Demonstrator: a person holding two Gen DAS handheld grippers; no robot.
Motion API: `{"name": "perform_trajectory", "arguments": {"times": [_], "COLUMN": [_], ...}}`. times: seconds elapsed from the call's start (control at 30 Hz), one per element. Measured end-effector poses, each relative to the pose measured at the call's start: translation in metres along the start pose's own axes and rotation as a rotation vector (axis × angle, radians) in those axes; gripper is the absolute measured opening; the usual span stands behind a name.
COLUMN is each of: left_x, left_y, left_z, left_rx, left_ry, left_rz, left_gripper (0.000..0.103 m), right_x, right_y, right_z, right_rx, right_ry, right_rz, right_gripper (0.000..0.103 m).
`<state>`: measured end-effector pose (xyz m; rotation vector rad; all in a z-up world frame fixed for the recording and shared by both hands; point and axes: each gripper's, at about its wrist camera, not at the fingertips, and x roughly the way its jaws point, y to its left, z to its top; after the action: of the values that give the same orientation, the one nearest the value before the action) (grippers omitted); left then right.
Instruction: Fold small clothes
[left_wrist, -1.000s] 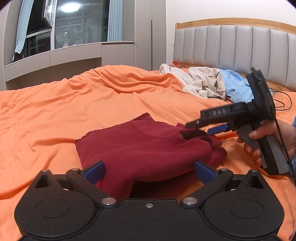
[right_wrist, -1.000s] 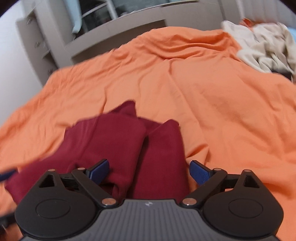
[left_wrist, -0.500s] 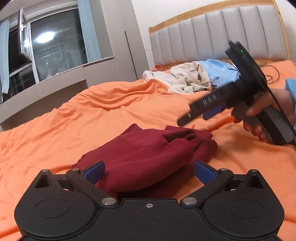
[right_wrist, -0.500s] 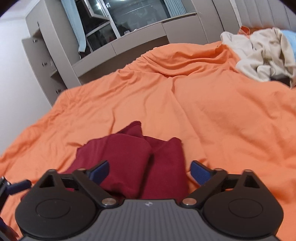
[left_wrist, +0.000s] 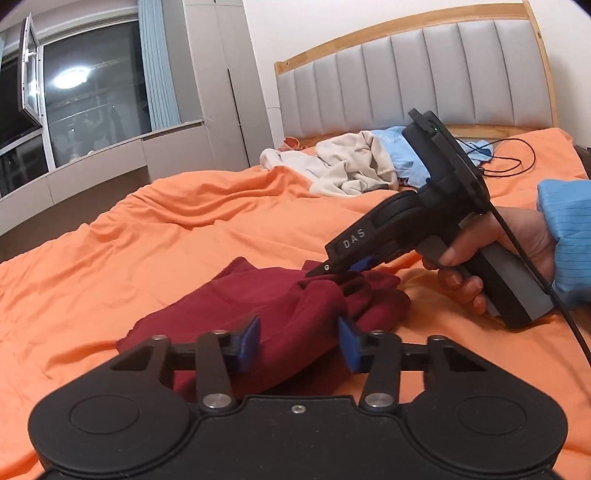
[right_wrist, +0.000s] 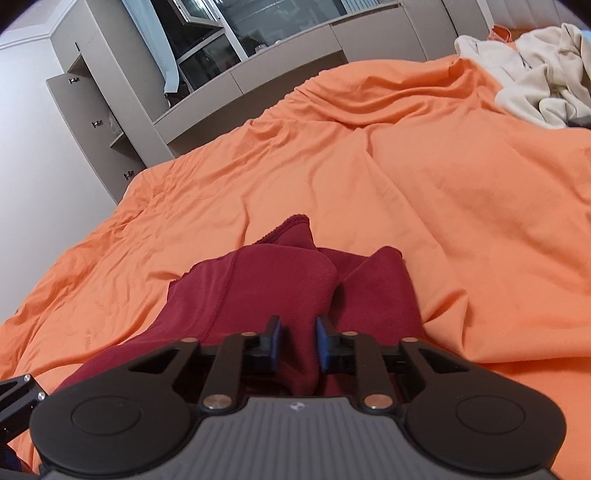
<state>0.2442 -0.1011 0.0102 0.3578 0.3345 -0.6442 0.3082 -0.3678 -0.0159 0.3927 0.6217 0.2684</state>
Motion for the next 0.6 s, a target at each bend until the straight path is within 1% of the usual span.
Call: {"name": "perform_trajectory", "arguments": {"times": [0.03,0.07,0.1,0.13,0.23,0.3,0.37,0.47,0.6], "left_x": [0.001,0.002,0.003,0.004,0.005,0.004,0.003,0.005,0.019], "left_y": [-0.001,-0.001,-0.002,-0.002,0.000,0.000,-0.003,-0.011,-0.027], "left_z": [0.000,0.001,0.001,0.001,0.002,0.004,0.010,0.022,0.026], "left_rx": [0.000,0.001,0.001,-0.001,-0.026,-0.048,-0.051,-0.042,-0.011], "left_ry": [0.000,0.000,-0.001,0.000,-0.007,-0.025,-0.046,-0.071,-0.058], "left_rz": [-0.004,-0.006,-0.006,-0.006,-0.003,-0.007,-0.006,-0.022,-0.048], "left_gripper": [0.037,0.034,0.029,0.021,0.010,0.009,0.008,0.008,0.008], "right_x": [-0.001,-0.003,-0.005,-0.007,-0.018,-0.026,-0.031,-0.033,-0.028], "right_y": [0.001,0.001,0.002,0.003,0.008,0.008,0.006,-0.003,-0.016], "right_z": [0.000,0.000,0.001,0.002,0.010,0.015,0.020,0.023,0.018], "right_rx": [-0.003,-0.005,-0.009,-0.016,-0.043,-0.051,-0.049,-0.019,0.016], "right_ry": [-0.009,-0.018,-0.033,-0.049,-0.106,-0.143,-0.162,-0.158,-0.118], "right_rz": [-0.004,-0.006,-0.008,-0.009,-0.018,-0.025,-0.041,-0.085,-0.141], "right_gripper": [0.011,0.010,0.008,0.008,0.007,0.007,0.007,0.007,0.007]}}
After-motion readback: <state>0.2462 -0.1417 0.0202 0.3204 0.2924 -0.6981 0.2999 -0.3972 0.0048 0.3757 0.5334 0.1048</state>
